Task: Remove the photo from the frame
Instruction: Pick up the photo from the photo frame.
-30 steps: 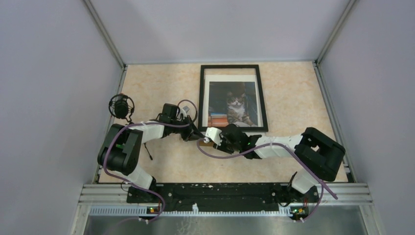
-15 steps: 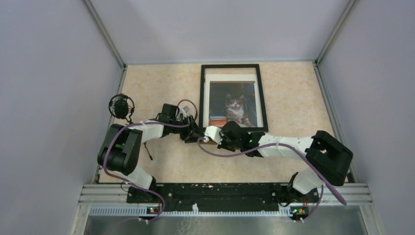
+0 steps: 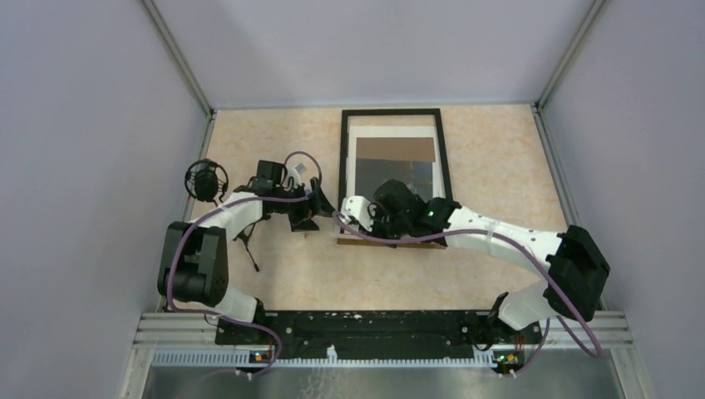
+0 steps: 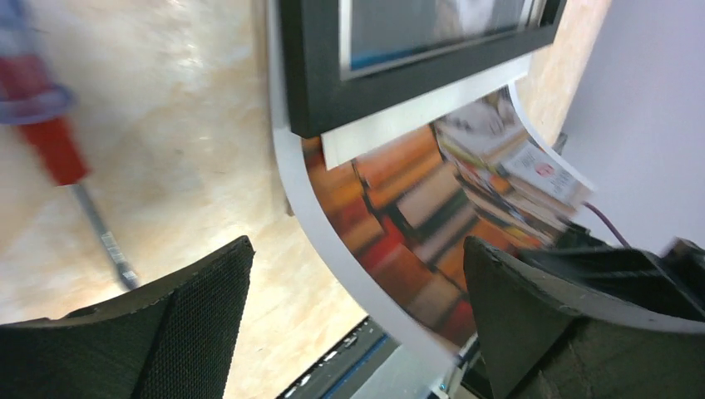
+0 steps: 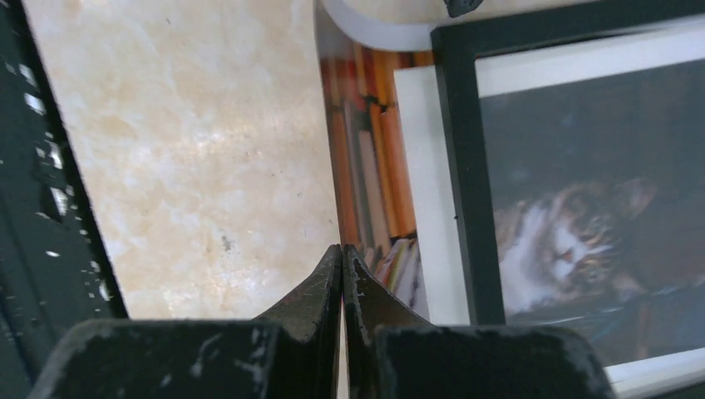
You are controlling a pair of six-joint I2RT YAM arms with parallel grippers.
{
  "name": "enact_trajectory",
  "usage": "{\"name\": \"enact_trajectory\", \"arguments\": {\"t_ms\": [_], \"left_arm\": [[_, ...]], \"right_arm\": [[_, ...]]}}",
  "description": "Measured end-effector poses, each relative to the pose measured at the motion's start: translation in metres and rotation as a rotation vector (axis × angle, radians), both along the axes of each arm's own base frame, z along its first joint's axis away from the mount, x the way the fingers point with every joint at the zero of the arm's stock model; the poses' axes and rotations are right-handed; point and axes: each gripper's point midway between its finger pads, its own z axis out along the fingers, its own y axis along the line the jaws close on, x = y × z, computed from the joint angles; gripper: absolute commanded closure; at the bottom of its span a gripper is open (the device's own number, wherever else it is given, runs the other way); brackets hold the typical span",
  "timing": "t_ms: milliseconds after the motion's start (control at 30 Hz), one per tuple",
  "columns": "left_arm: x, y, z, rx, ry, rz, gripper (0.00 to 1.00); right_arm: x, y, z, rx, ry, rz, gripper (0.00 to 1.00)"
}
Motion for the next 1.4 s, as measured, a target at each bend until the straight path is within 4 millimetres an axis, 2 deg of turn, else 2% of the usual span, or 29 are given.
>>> {"name": "enact_trajectory", "arguments": {"t_ms": [167, 333, 467, 667, 867, 967, 1067, 1133, 1300, 1400], "left_arm": [[0.019, 0.034, 0.006, 0.071, -0.054, 0.063, 0.01], [0.034, 0.056, 0.007, 0.12, -0.088, 0.119, 0.01], [0.038, 0.061, 0.006, 0.14, -0.098, 0.131, 0.01], [0.042, 0.067, 0.006, 0.165, -0.116, 0.138, 0.01], [0.045, 0.072, 0.007, 0.168, -0.121, 0.152, 0.01], [0.047, 0.072, 0.009, 0.168, -0.128, 0.152, 0.01], [0.052, 0.073, 0.014, 0.167, -0.145, 0.152, 0.01], [0.054, 0.073, 0.016, 0.167, -0.151, 0.152, 0.01], [0.059, 0.081, 0.017, 0.17, -0.157, 0.174, 0.01], [0.062, 0.091, 0.017, 0.174, -0.156, 0.201, 0.01]], "right_arm": [[0.002, 0.011, 0.047, 0.045, 0.021, 0.016, 1.0], [0.003, 0.005, 0.088, 0.044, 0.026, 0.025, 1.0], [0.01, 0.0, 0.139, 0.066, -0.021, 0.029, 1.0], [0.026, -0.013, 0.234, 0.139, -0.177, 0.008, 1.0], [0.045, -0.035, 0.307, 0.159, -0.398, -0.033, 1.0], [0.056, -0.045, 0.33, 0.15, -0.509, -0.055, 1.0], [0.08, -0.056, 0.346, 0.112, -0.644, -0.085, 1.0], [0.098, -0.063, 0.348, 0.084, -0.699, -0.111, 1.0], [0.173, -0.101, 0.356, 0.005, -0.849, -0.236, 1.0], [0.215, -0.114, 0.365, -0.012, -0.94, -0.287, 1.0]]}}
